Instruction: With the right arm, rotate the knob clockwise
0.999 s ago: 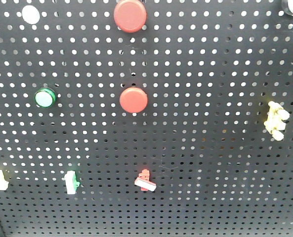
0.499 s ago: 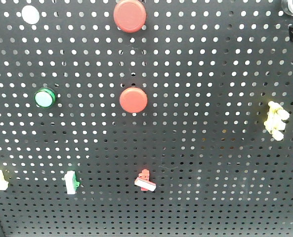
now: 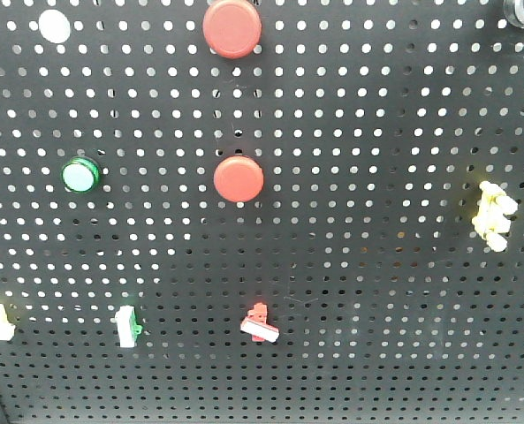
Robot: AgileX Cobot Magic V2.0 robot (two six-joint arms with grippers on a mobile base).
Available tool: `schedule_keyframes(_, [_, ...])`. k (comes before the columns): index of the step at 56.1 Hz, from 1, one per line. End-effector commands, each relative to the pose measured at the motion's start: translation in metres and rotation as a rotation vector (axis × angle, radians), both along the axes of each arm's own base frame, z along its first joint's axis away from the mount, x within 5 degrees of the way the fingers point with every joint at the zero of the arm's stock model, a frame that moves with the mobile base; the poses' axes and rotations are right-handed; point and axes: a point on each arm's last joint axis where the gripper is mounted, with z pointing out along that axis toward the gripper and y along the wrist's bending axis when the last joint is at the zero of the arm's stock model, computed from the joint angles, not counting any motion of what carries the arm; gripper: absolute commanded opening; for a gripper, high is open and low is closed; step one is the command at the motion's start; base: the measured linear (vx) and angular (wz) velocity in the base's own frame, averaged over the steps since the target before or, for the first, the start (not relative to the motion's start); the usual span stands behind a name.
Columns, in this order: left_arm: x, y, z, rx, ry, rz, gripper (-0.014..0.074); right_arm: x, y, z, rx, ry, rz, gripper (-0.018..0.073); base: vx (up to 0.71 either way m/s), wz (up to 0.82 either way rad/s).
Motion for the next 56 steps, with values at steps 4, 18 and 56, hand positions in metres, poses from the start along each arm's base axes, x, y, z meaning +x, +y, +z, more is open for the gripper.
schedule_keyframes(4, [0.002,-0.001,0.005,-0.017,-0.078,-0.009,-0.0006,0.004,0.0,0.014,-0.001,-0.113,-0.016,0.03,0.0,0.0])
schedule_keyframes(18, [0.002,-0.001,0.005,-0.017,-0.078,-0.009,-0.0006,0.01,-0.002,0.013,-0.017,-0.123,-0.074,0.0248,0.0,0.0])
schedule_keyframes(56, [0.002,-0.001,0.005,-0.017,-0.078,-0.009,-0.0006,0.015,-0.005,0.014,0.21,-0.093,-0.069,-0.0015,0.0,0.0])
